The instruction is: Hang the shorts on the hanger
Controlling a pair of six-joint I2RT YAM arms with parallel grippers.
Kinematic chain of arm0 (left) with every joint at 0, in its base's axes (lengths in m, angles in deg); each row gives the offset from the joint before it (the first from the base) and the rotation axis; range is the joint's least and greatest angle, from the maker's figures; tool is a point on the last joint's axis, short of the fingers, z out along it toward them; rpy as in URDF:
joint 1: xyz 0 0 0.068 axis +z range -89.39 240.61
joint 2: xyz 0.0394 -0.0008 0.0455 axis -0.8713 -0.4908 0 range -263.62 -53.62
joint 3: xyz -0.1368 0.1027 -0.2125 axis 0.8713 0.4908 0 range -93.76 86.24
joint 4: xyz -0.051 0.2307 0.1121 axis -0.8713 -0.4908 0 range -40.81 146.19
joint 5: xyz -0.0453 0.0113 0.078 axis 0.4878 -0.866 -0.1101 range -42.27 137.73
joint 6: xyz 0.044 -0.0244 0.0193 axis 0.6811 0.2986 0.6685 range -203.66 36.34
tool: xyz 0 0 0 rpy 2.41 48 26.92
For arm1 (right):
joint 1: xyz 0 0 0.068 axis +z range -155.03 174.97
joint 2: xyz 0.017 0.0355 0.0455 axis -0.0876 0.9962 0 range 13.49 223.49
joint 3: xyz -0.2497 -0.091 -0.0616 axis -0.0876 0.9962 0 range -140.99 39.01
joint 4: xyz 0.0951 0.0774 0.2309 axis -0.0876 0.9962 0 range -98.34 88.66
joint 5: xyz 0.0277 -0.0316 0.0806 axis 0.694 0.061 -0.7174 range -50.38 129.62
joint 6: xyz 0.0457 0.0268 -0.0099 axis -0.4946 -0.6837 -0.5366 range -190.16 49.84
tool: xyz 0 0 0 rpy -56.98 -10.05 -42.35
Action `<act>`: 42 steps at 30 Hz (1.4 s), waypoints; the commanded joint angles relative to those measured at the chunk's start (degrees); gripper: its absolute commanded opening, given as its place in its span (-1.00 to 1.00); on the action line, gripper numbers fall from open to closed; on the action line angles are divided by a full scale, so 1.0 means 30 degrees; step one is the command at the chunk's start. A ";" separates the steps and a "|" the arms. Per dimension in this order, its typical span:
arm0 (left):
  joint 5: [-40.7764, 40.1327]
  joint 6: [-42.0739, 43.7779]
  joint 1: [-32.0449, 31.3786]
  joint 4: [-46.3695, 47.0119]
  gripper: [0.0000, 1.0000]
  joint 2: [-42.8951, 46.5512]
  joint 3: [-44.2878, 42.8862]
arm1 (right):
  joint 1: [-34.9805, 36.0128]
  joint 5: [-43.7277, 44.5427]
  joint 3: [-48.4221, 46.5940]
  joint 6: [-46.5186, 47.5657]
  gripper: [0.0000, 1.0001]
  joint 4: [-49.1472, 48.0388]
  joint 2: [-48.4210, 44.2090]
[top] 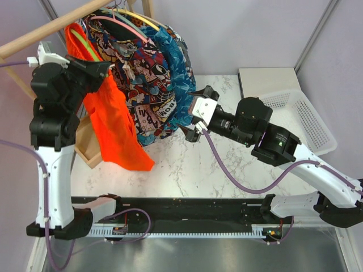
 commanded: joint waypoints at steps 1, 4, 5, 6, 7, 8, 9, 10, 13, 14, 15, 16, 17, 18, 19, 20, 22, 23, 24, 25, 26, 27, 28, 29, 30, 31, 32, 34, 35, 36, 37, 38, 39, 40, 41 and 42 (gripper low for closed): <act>-0.1035 0.0133 0.0067 0.6497 -0.96 -0.0798 -0.0839 | -0.0141 0.0396 0.0119 -0.0169 0.96 -0.0729 -0.0687; -0.1473 0.0719 0.0067 0.7260 -0.96 -0.2146 -0.1542 | -0.0170 0.0396 0.0556 -0.0081 0.96 -0.0759 -0.0950; -0.1823 0.0952 0.0096 0.7466 -0.97 -0.2787 -0.1775 | -0.0170 0.0367 0.0733 -0.0109 0.96 -0.0846 -0.1068; -0.1914 0.1041 0.0097 0.7671 -0.96 -0.3026 -0.1865 | -0.0199 0.0396 0.0908 -0.0081 0.96 -0.0963 -0.1185; -0.1915 0.1187 0.0097 0.8282 -0.97 -0.3289 -0.1924 | -0.0229 0.0367 0.1258 -0.0080 0.96 -0.0993 -0.1418; -0.2176 0.1363 0.0097 0.8578 -0.96 -0.3814 -0.2040 | -0.0258 0.0396 0.1407 -0.0080 0.96 -0.1081 -0.1537; -0.2236 0.1422 0.0126 0.8871 -0.97 -0.4051 -0.2157 | -0.0316 0.0396 0.1553 -0.0080 0.96 -0.1052 -0.1741; -0.2324 0.1568 0.0126 0.9309 -0.97 -0.4344 -0.2478 | -0.0346 0.0367 0.1729 -0.0109 0.96 -0.1081 -0.1801; -0.2676 0.1599 0.0155 0.9431 -0.96 -0.5486 -0.3181 | -0.0551 0.0396 0.1993 -0.0198 0.96 -0.1081 -0.2065; -0.2705 0.1396 0.0155 0.9402 -0.96 -0.5721 -0.3271 | -0.0580 0.0396 0.2052 -0.0198 0.96 -0.1081 -0.2152; -0.2677 0.1307 0.0184 0.9459 -0.97 -0.6217 -0.3330 | -0.0667 0.0396 0.2111 -0.0227 0.96 -0.1081 -0.2240; -0.2734 0.1248 0.0184 0.9431 -0.96 -0.6425 -0.3476 | -0.0697 0.0396 0.2198 -0.0227 0.96 -0.1081 -0.2299; -0.2793 0.0870 0.0242 0.9402 -0.96 -0.6659 -0.3535 | -0.0727 0.0367 0.2228 -0.0227 0.96 -0.1081 -0.2358; -0.2794 0.0692 0.0272 0.9401 -0.96 -0.6951 -0.3536 | -0.0785 0.0396 0.2287 -0.0227 0.96 -0.1052 -0.2445; -0.2939 0.0458 0.0301 0.9314 -0.97 -0.7070 -0.3478 | -0.0786 0.0396 0.2345 -0.0198 0.96 -0.1052 -0.2533; -0.2940 -0.0240 0.0418 0.9255 -0.96 -0.7187 -0.3419 | -0.0844 0.0396 0.2375 -0.0169 0.96 -0.1023 -0.2534; -0.2853 -0.0947 0.0535 0.9080 -0.96 -0.7567 -0.3302 | -0.0844 0.0396 0.2520 -0.0168 0.96 -0.1023 -0.2680; -0.2794 -0.1588 0.0652 0.8963 -0.97 -0.7656 -0.3301 | -0.0873 0.0367 0.2551 -0.0110 0.96 -0.0994 -0.2709; -0.2765 -0.1827 0.0682 0.8730 -0.97 -0.7773 -0.3243 | -0.0873 0.0367 0.2609 -0.0110 0.96 -0.0994 -0.2826; -0.2793 -0.2206 0.0711 0.8698 -0.96 -0.7832 -0.3127 | -0.0902 0.0396 0.2725 -0.0081 0.96 -0.0994 -0.2856; -0.2852 -0.2413 0.0741 0.8698 -0.96 -0.7862 -0.3009 | -0.0903 0.0367 0.2756 -0.0080 0.96 -0.0994 -0.2885; -0.2881 -0.2647 0.0741 0.8698 -0.97 -0.7833 -0.2834 | -0.0932 0.0396 0.2785 -0.0109 0.96 -0.0994 -0.2915; -0.2823 -0.2765 0.0770 0.8698 -0.97 -0.7862 -0.2629 | -0.0932 0.0803 0.2843 -0.0139 0.96 -0.0994 -0.2944; -0.2794 -0.2825 0.0799 0.8698 -0.96 -0.7978 -0.2569 | -0.0961 0.0778 0.2902 -0.0110 0.96 -0.0994 -0.2973; -0.2736 -0.2854 0.0800 0.8669 -0.97 -0.8037 -0.2511 | -0.0961 0.0748 0.3018 -0.0081 0.96 -0.1023 -0.3031; -0.2677 -0.2854 0.0800 0.8727 -0.96 -0.8009 -0.2336 | -0.0961 0.0748 0.3078 -0.0080 0.96 -0.0994 -0.3061; -0.2589 -0.2825 0.0800 0.8785 -0.82 -0.8038 -0.2247 | -0.0990 0.0748 0.3107 -0.0080 0.96 -0.1023 -0.3090; -0.2326 -0.2767 0.0800 0.8990 -0.61 -0.7893 -0.1810 | -0.1020 0.0777 0.3108 -0.0197 0.96 -0.0994 -0.3149; -0.2209 -0.2564 0.0800 0.9165 -0.47 -0.7776 -0.1604 | -0.1020 0.0777 0.3079 -0.0227 0.96 -0.0994 -0.3120; -0.2179 -0.2359 0.0800 0.9312 -0.40 -0.7397 -0.1370 | -0.1107 0.0835 0.2962 -0.0285 0.96 -0.1023 -0.3120; -0.2236 -0.1950 0.0800 0.9429 -0.32 -0.7220 -0.0962 | -0.1137 0.0894 0.2903 -0.0488 0.96 -0.0965 -0.3091; -0.2324 -0.1714 0.0771 0.9460 -0.24 -0.6957 -0.0755 | -0.1166 0.0923 0.2873 -0.0606 0.96 -0.0964 -0.3120; -0.2470 -0.1538 0.0770 0.9460 -0.06 -0.6374 -0.0520 | -0.1282 0.0895 0.2844 -0.0695 0.96 -0.0906 -0.3149; -0.2935 -0.1362 0.0799 0.9431 -0.01 -0.5962 0.0091 | -0.1342 0.0807 0.2844 -0.0841 0.96 -0.0906 -0.3207; -0.3201 -0.0896 0.0829 0.9431 0.11 -0.5581 0.0416 | -0.1371 0.0691 0.2844 -0.0929 0.96 -0.0877 -0.3237; -0.3436 -0.0689 0.0800 0.9402 0.20 -0.5229 0.0767 | -0.1516 0.0602 0.2931 -0.1017 0.96 -0.0876 -0.3353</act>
